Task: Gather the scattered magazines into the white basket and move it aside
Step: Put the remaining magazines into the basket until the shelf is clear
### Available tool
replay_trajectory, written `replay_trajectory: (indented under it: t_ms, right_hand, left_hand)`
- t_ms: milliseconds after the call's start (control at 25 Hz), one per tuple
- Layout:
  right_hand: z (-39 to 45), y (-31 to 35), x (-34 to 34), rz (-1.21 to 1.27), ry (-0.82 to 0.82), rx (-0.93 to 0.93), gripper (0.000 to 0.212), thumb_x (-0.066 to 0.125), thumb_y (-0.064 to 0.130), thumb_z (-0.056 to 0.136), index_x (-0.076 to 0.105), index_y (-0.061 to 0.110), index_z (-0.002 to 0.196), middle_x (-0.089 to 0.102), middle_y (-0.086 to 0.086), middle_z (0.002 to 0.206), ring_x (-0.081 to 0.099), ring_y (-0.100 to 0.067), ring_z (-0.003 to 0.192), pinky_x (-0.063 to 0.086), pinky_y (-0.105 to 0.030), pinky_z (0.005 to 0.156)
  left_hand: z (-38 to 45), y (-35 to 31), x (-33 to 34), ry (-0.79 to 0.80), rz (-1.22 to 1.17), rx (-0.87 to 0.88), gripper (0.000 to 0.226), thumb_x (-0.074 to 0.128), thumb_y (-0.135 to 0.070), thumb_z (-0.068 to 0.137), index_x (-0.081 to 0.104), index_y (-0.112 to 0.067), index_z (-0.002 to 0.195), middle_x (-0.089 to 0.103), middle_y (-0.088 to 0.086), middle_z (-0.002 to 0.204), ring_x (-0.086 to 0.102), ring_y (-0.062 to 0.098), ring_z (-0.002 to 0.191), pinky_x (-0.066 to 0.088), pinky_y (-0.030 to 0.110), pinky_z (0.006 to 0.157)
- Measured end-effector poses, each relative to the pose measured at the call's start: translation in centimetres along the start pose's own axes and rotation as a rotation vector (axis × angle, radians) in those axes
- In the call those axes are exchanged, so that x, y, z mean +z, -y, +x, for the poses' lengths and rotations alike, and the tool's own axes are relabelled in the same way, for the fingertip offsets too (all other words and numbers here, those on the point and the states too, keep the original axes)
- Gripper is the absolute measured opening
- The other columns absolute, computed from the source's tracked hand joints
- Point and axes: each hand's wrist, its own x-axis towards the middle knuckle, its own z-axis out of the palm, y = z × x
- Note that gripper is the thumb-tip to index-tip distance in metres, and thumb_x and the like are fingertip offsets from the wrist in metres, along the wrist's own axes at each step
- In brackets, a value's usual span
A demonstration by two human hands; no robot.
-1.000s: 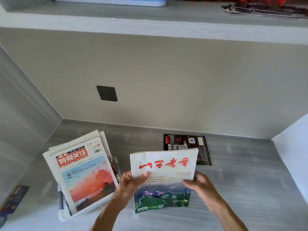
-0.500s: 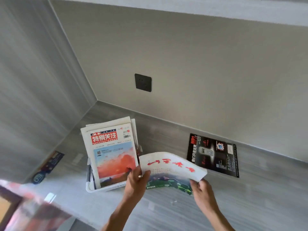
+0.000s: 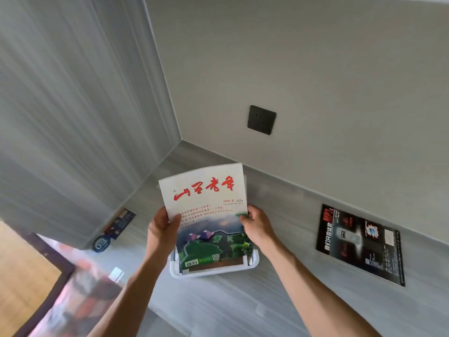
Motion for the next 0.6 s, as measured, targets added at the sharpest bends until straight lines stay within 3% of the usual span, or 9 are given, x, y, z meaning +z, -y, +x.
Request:
replay_trajectory:
  t_ms: [80,160,280,360,480,600]
  right_hand:
    - [0.3,-1.0,1.6,0.021,-0.054,0.039,0.025,0.059,0.007,0.087,0.066,0.021,0.107,0.072,0.000,0.107,0.067,-0.016,0.090,0.054,-0.021,0.068]
    - [0.1,-1.8,2.3,0.048,-0.181,0.014,0.028,0.066,0.005,0.082,0.061,0.027,0.098,0.072,0.006,0.094,0.067,-0.006,0.076,0.048,-0.010,0.057]
    - [-1.5,-4.1,1.9,0.021,-0.231,0.022,0.031,0.070,0.006,0.081,0.060,0.025,0.103,0.070,0.009,0.097,0.067,-0.004,0.078,0.053,-0.020,0.069]
    - [-3.4,-7.5,0.0,-0.079,-0.197,0.120,0.027,0.067,0.008,0.084,0.063,0.019,0.109,0.070,0.001,0.107,0.067,-0.011,0.081,0.052,-0.026,0.074]
    - [-5.9,-13.0,-5.6,-0.244,-0.202,0.309,0.030,0.064,0.009,0.084,0.063,0.014,0.113,0.068,-0.003,0.115,0.066,-0.017,0.087,0.048,-0.024,0.077]
    - [-6.8,-16.2,-12.6,-0.077,-0.385,0.458,0.027,0.072,0.010,0.078,0.066,0.012,0.105,0.070,-0.007,0.109,0.066,-0.023,0.089,0.050,-0.030,0.074]
  left_hand:
    - [1.2,1.8,-0.5,0.015,0.089,-0.007,0.023,0.059,-0.003,0.088,0.058,-0.022,0.101,0.069,0.005,0.107,0.068,0.033,0.093,0.058,0.030,0.059]
    - [1.9,2.7,-1.2,-0.106,0.144,0.003,0.029,0.063,-0.006,0.085,0.052,-0.020,0.108,0.064,0.009,0.112,0.065,0.029,0.090,0.056,0.033,0.065]
    - [0.8,3.4,-1.8,-0.283,0.136,0.110,0.036,0.061,-0.013,0.085,0.047,-0.025,0.116,0.056,0.006,0.116,0.061,0.025,0.090,0.056,0.037,0.067]
    - [-1.6,3.6,-0.1,-0.154,0.146,0.272,0.031,0.058,-0.011,0.085,0.052,-0.028,0.111,0.060,0.003,0.109,0.063,0.023,0.085,0.054,0.029,0.059]
    - [-5.7,3.3,5.7,0.210,0.171,0.344,0.023,0.058,-0.008,0.080,0.062,-0.018,0.101,0.066,0.001,0.098,0.065,0.023,0.085,0.057,0.041,0.066]
    - [-8.4,2.3,11.7,0.423,0.195,0.333,0.030,0.061,0.003,0.080,0.066,-0.012,0.106,0.069,0.002,0.104,0.065,0.023,0.092,0.055,0.040,0.077]
